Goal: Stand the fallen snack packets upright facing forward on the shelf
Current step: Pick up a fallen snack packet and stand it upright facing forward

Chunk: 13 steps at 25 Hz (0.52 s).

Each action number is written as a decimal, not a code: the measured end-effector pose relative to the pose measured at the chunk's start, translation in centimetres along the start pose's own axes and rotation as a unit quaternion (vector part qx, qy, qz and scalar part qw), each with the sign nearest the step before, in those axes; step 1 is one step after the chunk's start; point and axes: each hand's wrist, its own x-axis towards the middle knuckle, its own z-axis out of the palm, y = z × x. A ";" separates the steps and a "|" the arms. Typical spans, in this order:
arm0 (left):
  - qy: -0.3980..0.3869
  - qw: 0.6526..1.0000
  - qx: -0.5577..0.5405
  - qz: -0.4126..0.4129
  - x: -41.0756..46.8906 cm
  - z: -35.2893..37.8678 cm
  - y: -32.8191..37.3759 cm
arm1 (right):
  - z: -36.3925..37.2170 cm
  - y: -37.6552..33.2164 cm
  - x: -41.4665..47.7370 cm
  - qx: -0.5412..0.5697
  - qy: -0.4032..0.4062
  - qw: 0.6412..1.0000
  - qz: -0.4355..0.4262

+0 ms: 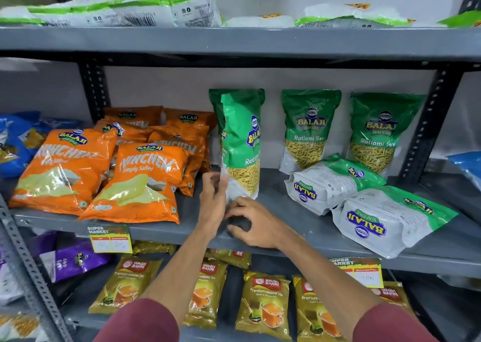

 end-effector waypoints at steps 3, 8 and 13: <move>0.069 0.996 0.053 -0.015 0.8 0.3 -0.3 | -0.4 0.9 0.1 0.079 0.191 0.977 0.058; 0.130 0.984 0.117 -0.038 1.6 0.6 -0.5 | -1.2 3.2 1.2 0.240 0.272 0.890 0.276; 0.174 0.970 0.158 -0.066 1.7 0.7 -1.1 | -0.6 4.1 2.2 0.141 0.166 0.916 0.338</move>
